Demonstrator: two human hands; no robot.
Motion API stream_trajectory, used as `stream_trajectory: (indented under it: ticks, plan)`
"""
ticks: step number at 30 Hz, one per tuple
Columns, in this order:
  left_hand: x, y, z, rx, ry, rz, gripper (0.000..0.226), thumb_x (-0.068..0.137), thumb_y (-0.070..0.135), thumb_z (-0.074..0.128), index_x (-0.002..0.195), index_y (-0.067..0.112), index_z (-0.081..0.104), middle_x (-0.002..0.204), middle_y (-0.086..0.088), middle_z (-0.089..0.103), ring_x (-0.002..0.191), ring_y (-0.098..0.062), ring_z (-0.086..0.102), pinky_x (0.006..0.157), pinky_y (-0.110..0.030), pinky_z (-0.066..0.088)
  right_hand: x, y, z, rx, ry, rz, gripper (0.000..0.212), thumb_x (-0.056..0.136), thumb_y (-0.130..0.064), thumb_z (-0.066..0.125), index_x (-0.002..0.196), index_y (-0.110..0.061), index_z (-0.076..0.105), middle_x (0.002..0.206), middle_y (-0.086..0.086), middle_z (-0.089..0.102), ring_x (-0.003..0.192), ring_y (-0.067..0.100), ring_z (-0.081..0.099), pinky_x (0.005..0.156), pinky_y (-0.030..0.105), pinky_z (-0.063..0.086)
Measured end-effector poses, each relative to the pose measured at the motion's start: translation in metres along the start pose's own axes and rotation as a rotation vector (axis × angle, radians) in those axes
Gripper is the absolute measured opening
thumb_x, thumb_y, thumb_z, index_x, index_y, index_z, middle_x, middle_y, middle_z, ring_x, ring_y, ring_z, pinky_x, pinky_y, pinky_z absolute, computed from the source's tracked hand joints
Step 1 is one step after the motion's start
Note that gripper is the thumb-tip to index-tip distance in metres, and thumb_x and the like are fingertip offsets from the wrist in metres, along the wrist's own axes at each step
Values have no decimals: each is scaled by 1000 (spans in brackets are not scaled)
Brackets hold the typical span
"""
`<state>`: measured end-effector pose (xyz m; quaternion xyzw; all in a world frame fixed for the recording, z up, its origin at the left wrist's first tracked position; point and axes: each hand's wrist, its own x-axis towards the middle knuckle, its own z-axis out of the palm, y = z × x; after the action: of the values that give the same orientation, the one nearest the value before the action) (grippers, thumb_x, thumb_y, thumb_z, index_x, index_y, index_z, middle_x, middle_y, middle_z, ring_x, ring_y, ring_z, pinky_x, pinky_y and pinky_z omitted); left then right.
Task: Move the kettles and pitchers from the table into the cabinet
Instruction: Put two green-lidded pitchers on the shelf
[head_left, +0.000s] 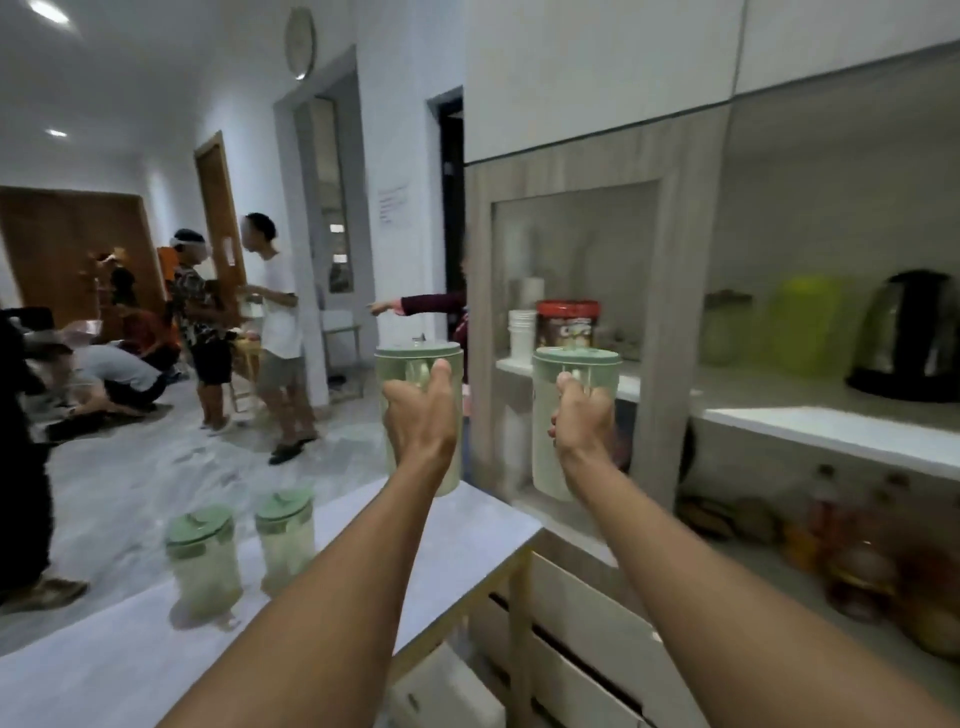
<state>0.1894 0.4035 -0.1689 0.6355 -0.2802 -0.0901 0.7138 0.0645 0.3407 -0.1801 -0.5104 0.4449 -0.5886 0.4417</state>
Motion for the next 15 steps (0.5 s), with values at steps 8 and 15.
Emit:
stream_trajectory:
  ticks: [8,15]
  plan:
    - [-61,33,186,-219,-377,-7,51,71,59,38,76,12,57,85,-21,68,79,-37,66,75,-59,52,99,-15,-153,-77,393,-66,60,78,-59,46,102,-7,63,102,16,70,91,36,65,83,49,53]
    - [-93,34,333,-247,-555,30,35,100,43,33,89,14,49,95,-22,65,81,-26,58,74,-48,52,214,-10,-232,-88,463,-152,52,80,-65,40,86,-16,55,90,12,63,80,31,61,80,51,52]
